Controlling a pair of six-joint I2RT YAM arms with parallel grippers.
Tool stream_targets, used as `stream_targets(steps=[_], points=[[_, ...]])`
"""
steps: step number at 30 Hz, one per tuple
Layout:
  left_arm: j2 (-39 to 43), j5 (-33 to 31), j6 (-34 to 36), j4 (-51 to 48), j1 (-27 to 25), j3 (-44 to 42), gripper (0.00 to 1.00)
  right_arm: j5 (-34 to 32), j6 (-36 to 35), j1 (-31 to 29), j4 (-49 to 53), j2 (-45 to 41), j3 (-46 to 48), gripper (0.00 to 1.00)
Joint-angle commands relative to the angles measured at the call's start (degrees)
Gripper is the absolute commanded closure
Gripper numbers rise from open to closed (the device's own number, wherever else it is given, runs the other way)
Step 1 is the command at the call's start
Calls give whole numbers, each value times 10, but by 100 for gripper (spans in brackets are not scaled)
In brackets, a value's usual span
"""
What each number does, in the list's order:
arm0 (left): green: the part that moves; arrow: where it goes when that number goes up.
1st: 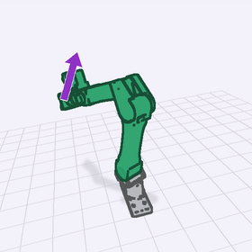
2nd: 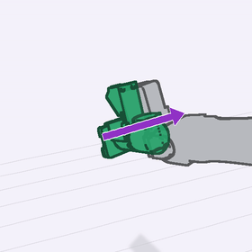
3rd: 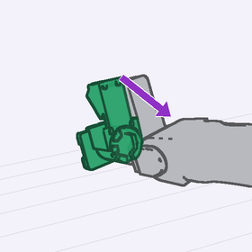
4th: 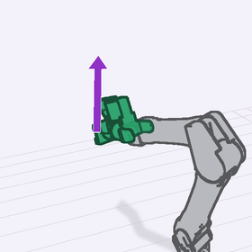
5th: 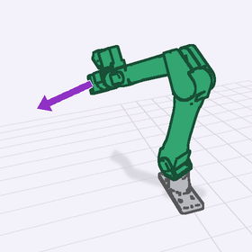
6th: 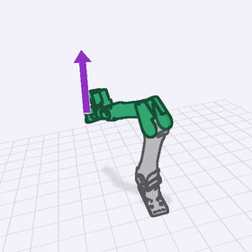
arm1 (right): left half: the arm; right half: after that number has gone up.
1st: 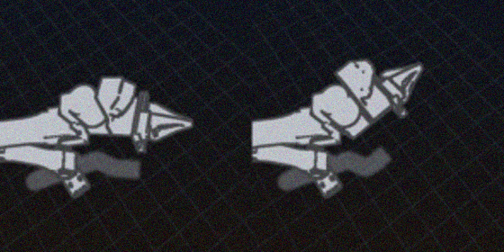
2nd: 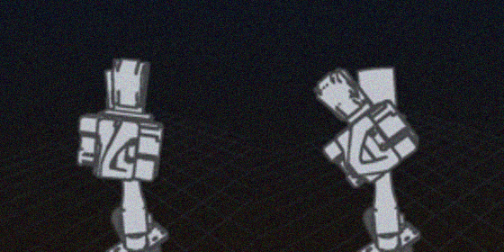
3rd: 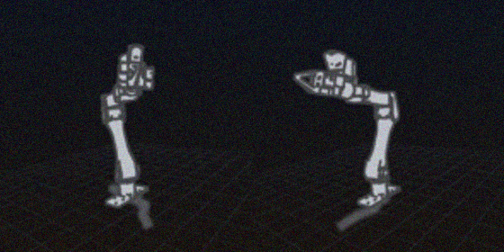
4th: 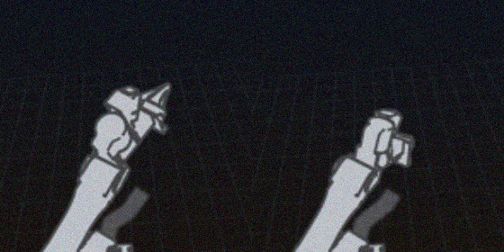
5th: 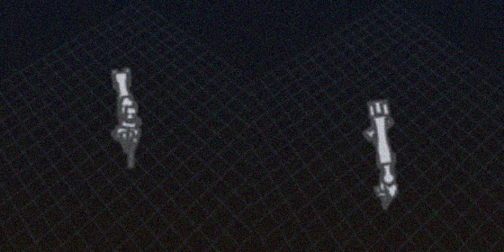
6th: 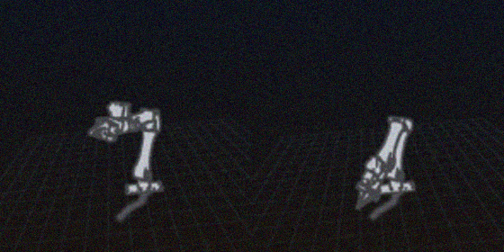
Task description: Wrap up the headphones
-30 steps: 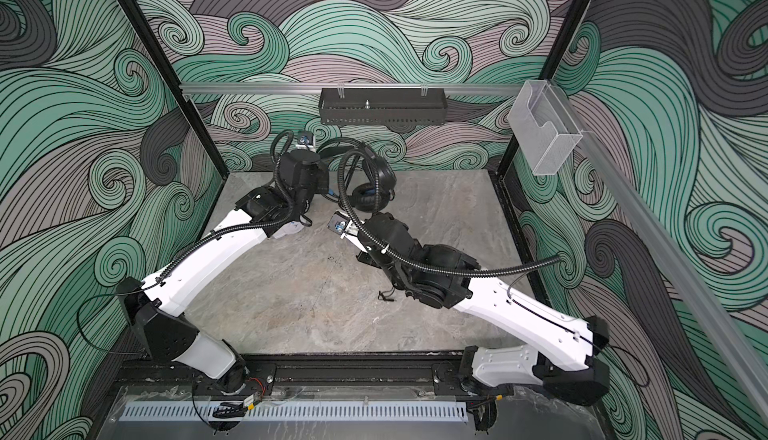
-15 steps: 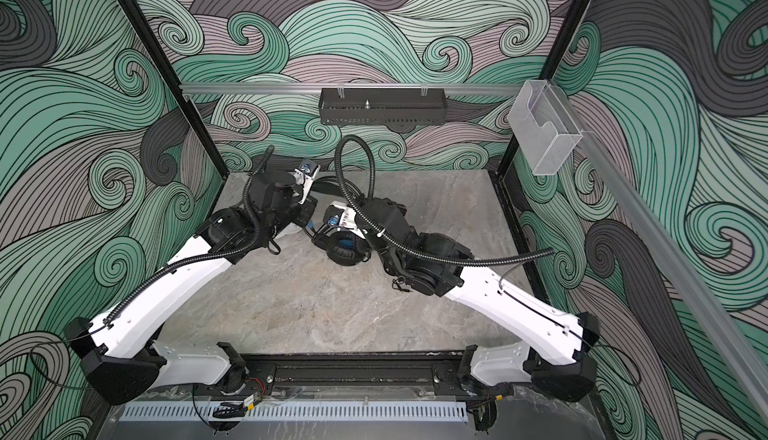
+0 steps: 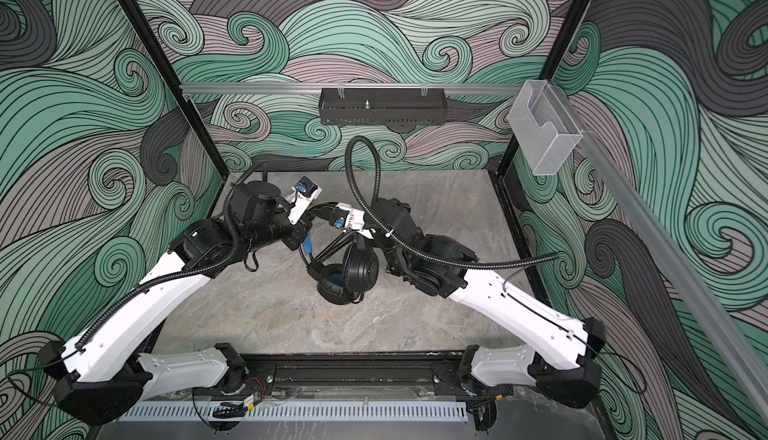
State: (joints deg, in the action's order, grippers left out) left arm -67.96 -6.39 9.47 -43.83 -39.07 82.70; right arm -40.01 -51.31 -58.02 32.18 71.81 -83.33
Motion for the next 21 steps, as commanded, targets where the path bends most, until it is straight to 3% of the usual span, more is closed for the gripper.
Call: stream_targets(steps=[1,7,14,21], points=[[19,47,-35,5,3,32,100,15,41,16,-28,-23,6,100],[23,88,-56,6,3,78,100,90,102,39,-41,-51,36,96],[14,140,-69,-8,1,151,100,225,164,58,-106,-110,91,89],[-6,183,-75,-26,0,219,100,301,263,100,-169,-144,131,84]])
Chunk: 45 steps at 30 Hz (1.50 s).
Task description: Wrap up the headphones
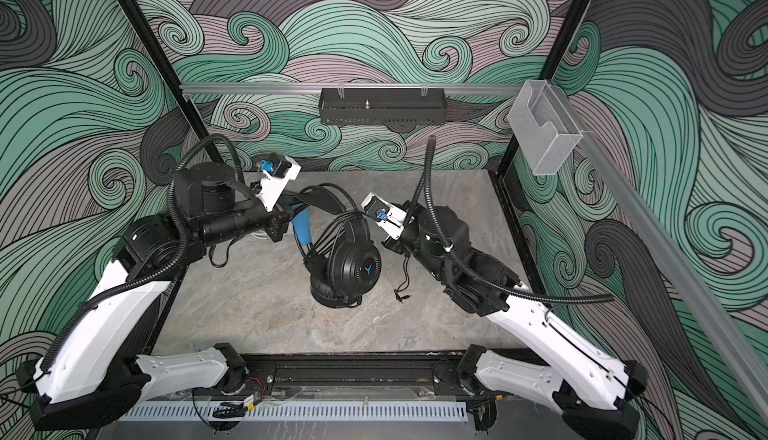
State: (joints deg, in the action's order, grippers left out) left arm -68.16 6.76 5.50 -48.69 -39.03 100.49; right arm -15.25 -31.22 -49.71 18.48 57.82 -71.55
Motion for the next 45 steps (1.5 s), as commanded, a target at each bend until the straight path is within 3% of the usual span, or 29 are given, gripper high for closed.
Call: stream_targets(steps=[1,12,21,32,45], points=[[-8,58,-38,20,0,51,100,61,72,23,-36,-6,17,84],[-33,117,-115,63,0,112,100,153,199,90,-82,-24,64,80],[-55,154,-163,96,0,165,100,181,243,106,-91,-16,77,81],[-71,142,-235,147,0,176,100,222,277,115,-134,-29,126,74],[-72,131,-260,168,1,173,100,268,344,123,-182,-21,179,71]])
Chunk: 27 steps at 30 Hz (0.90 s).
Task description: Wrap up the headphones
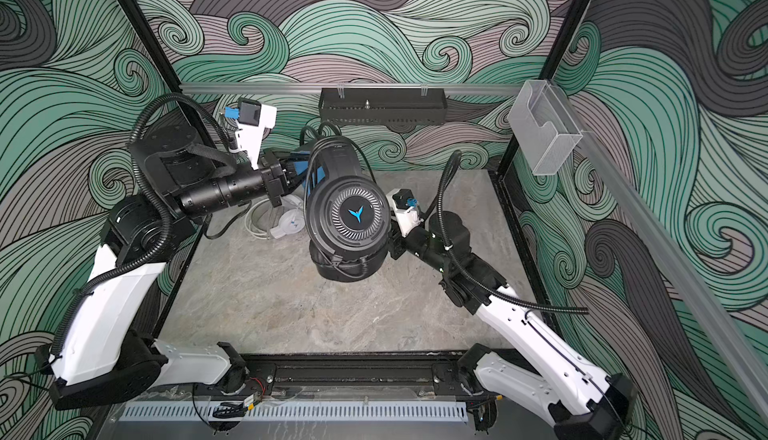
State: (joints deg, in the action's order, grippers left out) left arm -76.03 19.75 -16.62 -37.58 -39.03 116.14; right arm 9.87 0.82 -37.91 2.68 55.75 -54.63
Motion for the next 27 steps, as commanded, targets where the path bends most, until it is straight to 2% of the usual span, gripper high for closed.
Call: stream_targets(steps=[1,5,8,13,20,24,27], points=[[8,0,-42,60,1,16,100,19,27,4,-25,0,13,71],[7,-1,-46,64,1,15,100,21,32,5,-28,1,23,74],[7,-3,-52,67,1,16,100,20,29,6,-25,3,24,80],[13,-46,-81,81,4,6,100,22,23,7,-13,3,24,100],[52,-182,-219,159,24,-89,100,-1,16,7,8,-3,24,100],[54,-245,-278,189,24,-118,100,-8,19,0,22,4,23,100],[45,-293,-312,196,24,-123,100,-40,4,-18,43,10,21,100]])
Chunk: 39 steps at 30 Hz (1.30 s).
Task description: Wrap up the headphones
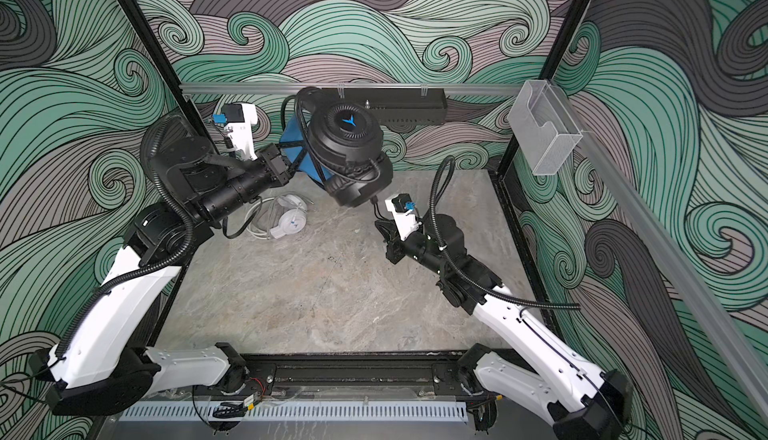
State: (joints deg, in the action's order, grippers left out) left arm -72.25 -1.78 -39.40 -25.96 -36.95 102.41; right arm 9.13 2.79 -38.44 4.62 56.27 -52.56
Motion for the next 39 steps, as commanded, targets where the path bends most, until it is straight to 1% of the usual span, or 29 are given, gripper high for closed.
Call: stream_targets(steps=[1,7,11,15,19,23,27,30,32,35,39], points=[[2,-93,-90,77,3,19,100,-53,-24,-25,31,6,-3,100],[-40,-174,-107,35,4,66,100,-146,-71,-95,79,23,-17,100],[-73,-202,-105,15,5,100,100,-171,-89,-126,83,32,-23,100],[-115,-228,-84,-9,9,121,100,-206,-110,-151,106,51,-44,100],[-139,-266,-52,-13,9,98,100,-229,-129,-175,138,69,-81,100],[-160,-306,-7,-14,8,67,100,-251,-138,-199,186,87,-121,100],[-181,-344,59,-22,-4,42,100,-252,-140,-216,239,105,-178,100],[-192,-370,117,-39,-17,29,100,-264,-146,-220,306,132,-238,100],[-197,-355,153,-60,-18,22,100,-276,-155,-222,346,149,-272,100],[-206,-309,210,-115,-18,25,100,-299,-178,-224,388,165,-308,100],[-185,-237,266,-165,-20,-8,100,-321,-207,-224,414,172,-334,100]])
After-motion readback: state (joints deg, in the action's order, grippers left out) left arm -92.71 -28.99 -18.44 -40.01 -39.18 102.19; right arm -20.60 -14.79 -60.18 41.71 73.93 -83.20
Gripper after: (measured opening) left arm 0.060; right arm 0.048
